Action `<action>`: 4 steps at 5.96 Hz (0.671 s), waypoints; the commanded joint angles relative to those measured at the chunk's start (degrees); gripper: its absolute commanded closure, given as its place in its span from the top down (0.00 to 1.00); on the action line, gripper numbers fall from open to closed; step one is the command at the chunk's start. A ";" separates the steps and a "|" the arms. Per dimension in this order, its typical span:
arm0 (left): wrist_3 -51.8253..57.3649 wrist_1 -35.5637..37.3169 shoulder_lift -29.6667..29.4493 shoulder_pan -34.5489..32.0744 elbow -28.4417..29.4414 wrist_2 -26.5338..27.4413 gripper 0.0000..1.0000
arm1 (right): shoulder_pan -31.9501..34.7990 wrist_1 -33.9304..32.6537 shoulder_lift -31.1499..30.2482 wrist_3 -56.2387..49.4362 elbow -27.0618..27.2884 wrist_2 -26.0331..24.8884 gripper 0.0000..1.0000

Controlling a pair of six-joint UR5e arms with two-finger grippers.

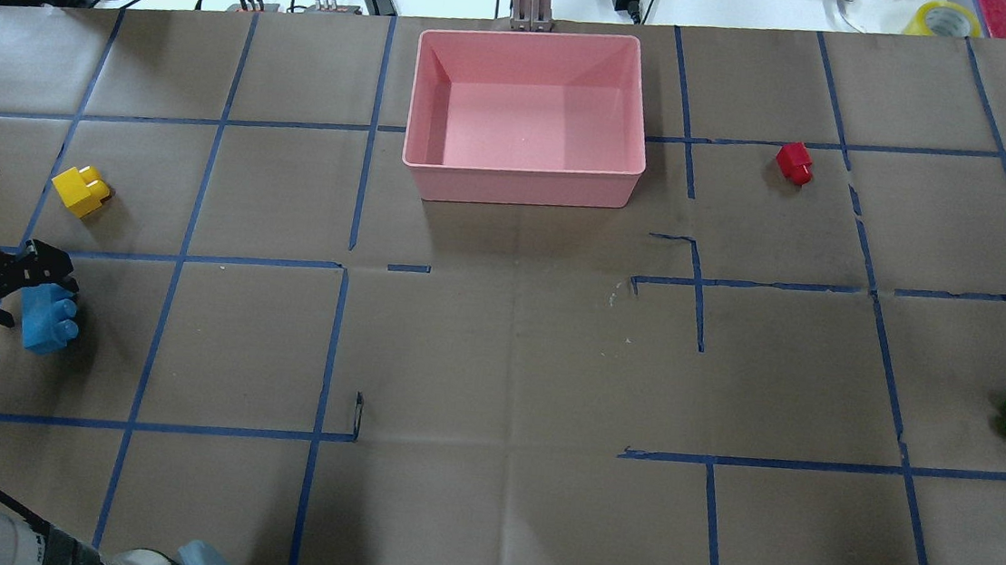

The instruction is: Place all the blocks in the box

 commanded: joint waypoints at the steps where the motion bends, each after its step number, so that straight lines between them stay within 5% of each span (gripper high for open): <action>1: 0.25 -0.02 -0.76 0.01 0.05 -0.07 0.88 | -0.14 -1.22 2.42 -0.01 0.33 -3.68 0.99; 4: 0.07 -0.90 -1.12 0.01 1.01 0.01 0.33 | -0.58 -1.04 2.44 -0.19 1.38 -5.82 0.99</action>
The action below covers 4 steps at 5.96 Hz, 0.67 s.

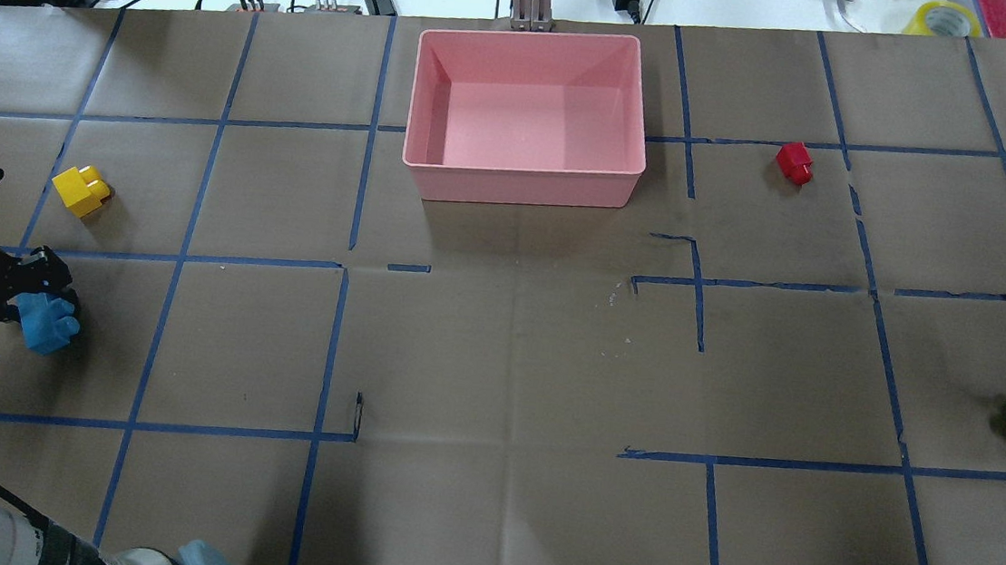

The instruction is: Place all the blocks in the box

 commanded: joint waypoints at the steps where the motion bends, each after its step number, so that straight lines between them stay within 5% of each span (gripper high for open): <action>1: -0.30 -2.75 0.99 -0.35 1.79 0.04 0.24 | -0.13 0.01 -0.38 -0.11 1.05 -0.45 0.99; 4: -1.26 -28.42 2.75 -4.28 22.29 0.47 0.12 | -0.13 0.10 -0.47 -0.12 1.32 -0.37 0.98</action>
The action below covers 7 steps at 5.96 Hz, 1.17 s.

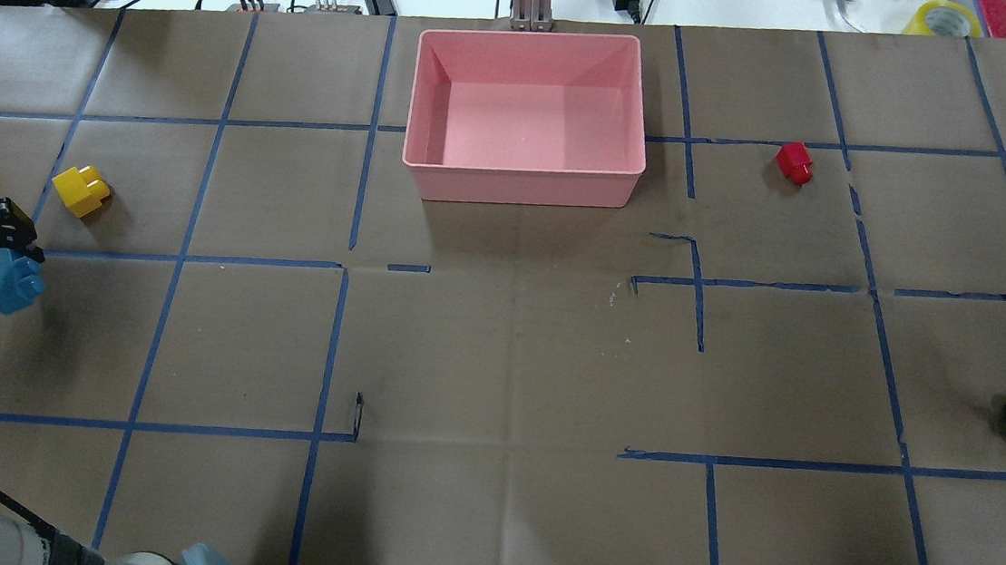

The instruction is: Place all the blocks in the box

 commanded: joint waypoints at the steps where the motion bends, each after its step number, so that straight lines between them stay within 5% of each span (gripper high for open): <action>1: -1.23 -17.96 0.46 -4.64 14.97 0.35 0.11 | 0.09 -0.03 -0.02 0.00 0.04 0.06 0.93; 3: -1.58 -24.43 0.46 -14.62 25.01 0.18 0.04 | 0.09 -0.04 -0.02 0.00 0.04 0.06 0.75; 5: -5.24 -25.69 -0.76 -31.90 30.31 0.00 0.04 | 0.09 0.58 -0.28 0.26 -0.13 -0.02 0.34; 7: -18.40 -24.04 -5.67 -46.87 33.47 -3.40 0.04 | 0.09 5.02 -2.55 0.35 -0.83 -0.03 0.11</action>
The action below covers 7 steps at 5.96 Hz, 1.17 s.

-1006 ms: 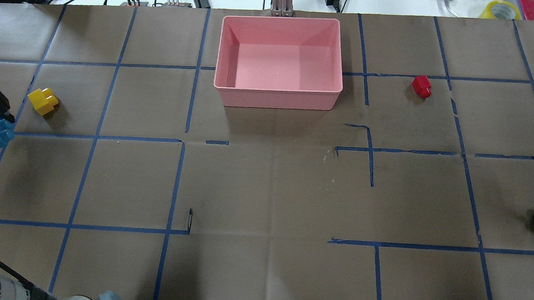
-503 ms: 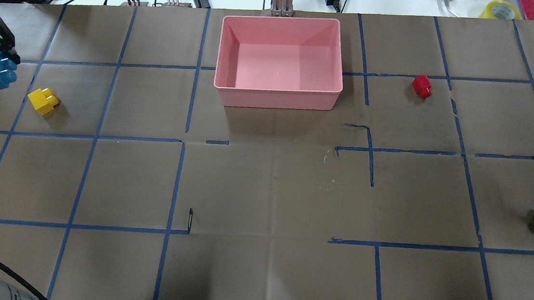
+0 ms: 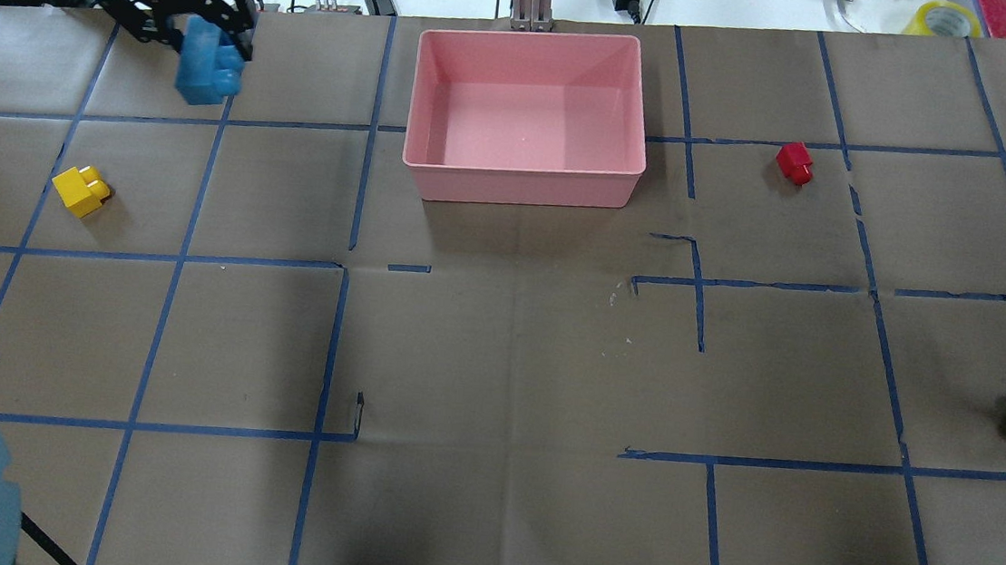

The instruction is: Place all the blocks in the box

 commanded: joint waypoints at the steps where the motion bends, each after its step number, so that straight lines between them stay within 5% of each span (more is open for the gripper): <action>1: -7.20 1.67 -7.96 -13.23 6.67 -1.88 0.04 | 0.00 7.41 -4.33 0.07 -1.73 -0.79 0.06; 4: -10.55 10.19 -19.94 -15.84 10.23 -1.27 0.06 | 1.31 10.52 -9.89 -1.85 -8.57 -1.15 0.04; 6: -10.47 15.38 -22.32 -15.57 10.59 -0.22 0.08 | 5.43 24.17 -14.79 -1.78 -16.29 -0.98 0.04; 7: -10.47 18.44 -22.51 -15.57 10.50 2.58 0.35 | 10.85 25.20 -15.16 -2.12 -17.81 -0.71 0.04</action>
